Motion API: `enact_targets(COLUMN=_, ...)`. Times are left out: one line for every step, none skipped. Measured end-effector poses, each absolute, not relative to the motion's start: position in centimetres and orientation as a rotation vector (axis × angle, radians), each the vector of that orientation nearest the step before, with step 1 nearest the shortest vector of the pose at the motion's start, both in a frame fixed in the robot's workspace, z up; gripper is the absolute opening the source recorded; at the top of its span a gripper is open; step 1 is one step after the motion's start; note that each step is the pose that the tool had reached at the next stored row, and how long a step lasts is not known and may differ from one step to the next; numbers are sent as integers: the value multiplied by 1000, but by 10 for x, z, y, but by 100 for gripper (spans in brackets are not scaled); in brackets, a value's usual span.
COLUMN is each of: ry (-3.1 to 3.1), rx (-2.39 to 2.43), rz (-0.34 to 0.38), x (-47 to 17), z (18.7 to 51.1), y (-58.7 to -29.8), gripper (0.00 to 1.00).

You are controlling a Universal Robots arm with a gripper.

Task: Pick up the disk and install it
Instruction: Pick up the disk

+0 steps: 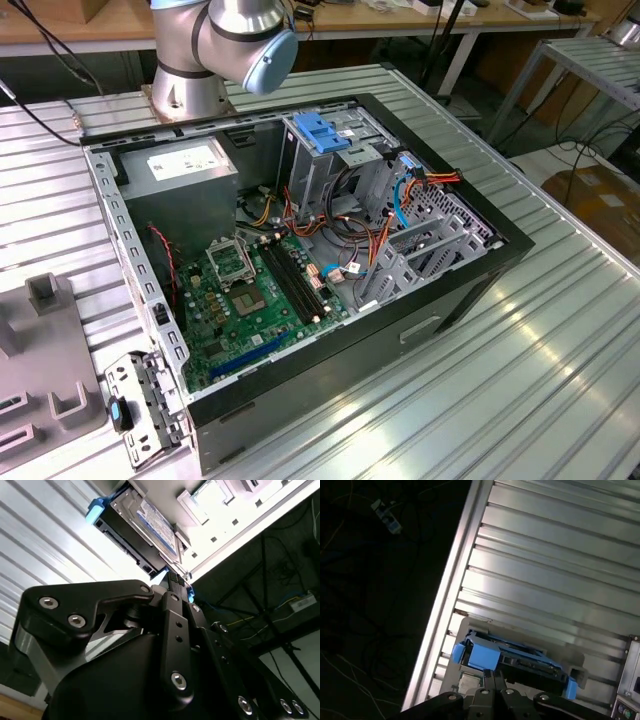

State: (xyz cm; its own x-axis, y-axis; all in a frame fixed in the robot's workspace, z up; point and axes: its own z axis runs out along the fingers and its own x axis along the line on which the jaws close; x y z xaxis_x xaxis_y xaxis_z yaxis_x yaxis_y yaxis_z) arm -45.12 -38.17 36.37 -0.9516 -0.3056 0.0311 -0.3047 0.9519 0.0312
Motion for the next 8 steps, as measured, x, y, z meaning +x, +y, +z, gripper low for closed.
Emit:
enact_targets(ry=-3064, rx=508, rz=-40, x=-451, z=364, y=-382, gripper=11)
enact_targets(ry=-3059, rx=537, rz=-39, x=-451, z=364, y=-382, gripper=11)
enact_targets(ry=-3051, rx=576, rz=-39, x=-451, z=364, y=-382, gripper=11)
enact_targets(ry=-3046, rx=604, rz=-38, x=-451, z=364, y=-382, gripper=11)
enact_targets(ry=-3040, rx=630, rz=-38, x=-451, z=364, y=-382, gripper=11)
enact_targets(ry=-3034, rx=659, rz=-37, x=-451, z=364, y=-382, gripper=11)
enact_targets(ry=-3026, rx=691, rz=-37, x=-451, z=364, y=-382, gripper=11)
enact_targets(ry=-3019, rx=720, rz=-36, x=-451, z=364, y=-382, gripper=11)
